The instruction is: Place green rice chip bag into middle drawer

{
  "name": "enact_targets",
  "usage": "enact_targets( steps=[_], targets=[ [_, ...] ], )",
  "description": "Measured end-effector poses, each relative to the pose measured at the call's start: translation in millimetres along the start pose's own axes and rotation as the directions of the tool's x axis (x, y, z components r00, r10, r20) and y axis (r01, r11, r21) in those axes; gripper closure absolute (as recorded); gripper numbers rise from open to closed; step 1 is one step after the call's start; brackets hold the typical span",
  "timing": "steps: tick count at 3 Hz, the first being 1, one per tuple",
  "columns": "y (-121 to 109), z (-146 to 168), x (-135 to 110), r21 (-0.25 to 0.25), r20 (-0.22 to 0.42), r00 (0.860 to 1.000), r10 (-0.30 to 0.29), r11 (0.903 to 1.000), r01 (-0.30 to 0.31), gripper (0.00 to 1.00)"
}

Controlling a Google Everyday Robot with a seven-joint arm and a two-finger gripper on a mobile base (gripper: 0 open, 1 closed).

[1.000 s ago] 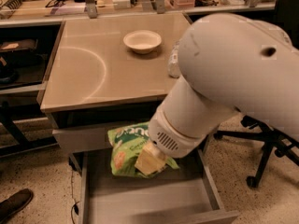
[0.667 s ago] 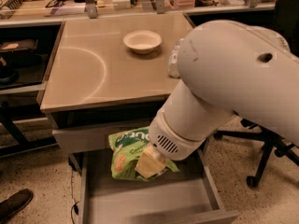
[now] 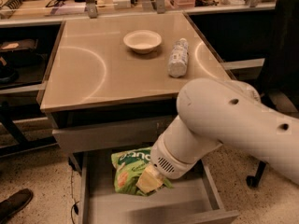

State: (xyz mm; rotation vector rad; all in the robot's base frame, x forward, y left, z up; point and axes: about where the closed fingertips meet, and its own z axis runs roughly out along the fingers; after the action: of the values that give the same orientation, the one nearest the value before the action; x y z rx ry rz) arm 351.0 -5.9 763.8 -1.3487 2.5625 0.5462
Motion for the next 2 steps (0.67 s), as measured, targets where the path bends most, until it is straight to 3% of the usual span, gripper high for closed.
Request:
enact_targets(
  steps=[1,2],
  targets=[
    [-15,38,4,-0.033,0.019,1.0,0.014,0.9994,-0.014,1.0],
    [-22,86,9,-0.101,0.033,0.998,0.047,0.9939,-0.043,1.0]
  ],
)
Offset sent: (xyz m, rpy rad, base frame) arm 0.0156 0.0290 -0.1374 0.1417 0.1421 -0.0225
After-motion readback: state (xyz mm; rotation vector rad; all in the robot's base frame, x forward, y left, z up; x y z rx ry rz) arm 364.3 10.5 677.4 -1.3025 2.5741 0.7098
